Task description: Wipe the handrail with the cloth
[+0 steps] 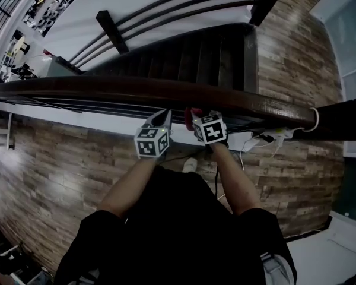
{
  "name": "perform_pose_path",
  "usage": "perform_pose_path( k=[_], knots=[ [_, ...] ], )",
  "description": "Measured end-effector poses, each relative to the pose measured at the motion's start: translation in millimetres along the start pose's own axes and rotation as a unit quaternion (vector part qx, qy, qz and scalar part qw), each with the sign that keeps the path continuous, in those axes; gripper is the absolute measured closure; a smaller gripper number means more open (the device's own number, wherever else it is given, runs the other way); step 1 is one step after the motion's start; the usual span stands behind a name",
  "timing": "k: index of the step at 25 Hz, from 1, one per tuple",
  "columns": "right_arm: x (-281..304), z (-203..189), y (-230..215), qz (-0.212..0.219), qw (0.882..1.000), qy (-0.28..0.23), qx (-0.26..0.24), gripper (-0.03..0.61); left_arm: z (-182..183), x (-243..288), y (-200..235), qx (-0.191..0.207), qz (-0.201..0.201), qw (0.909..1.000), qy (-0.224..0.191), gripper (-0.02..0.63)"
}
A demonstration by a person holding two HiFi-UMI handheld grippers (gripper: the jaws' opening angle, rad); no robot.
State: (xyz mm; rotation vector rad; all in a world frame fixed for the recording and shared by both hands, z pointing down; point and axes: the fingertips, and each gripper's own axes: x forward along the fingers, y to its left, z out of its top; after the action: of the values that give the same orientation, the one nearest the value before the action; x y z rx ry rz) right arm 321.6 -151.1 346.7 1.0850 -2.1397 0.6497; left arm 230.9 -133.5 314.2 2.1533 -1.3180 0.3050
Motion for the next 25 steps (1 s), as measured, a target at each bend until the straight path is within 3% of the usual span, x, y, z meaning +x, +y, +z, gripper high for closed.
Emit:
perform_pose_path(
  k=[8, 25],
  knots=[
    [-24, -13, -31, -0.014, 1.0, -0.008, 0.018, 0.518, -8, 14, -35, 0.002, -0.012, 0.9999, 0.002, 0.615],
    [-66, -47, -98, -0.048, 0.996, -0.005, 0.069, 0.518, -22, 50, -109, 0.049, -0.079, 0.9951, 0.034, 0.615]
  ],
)
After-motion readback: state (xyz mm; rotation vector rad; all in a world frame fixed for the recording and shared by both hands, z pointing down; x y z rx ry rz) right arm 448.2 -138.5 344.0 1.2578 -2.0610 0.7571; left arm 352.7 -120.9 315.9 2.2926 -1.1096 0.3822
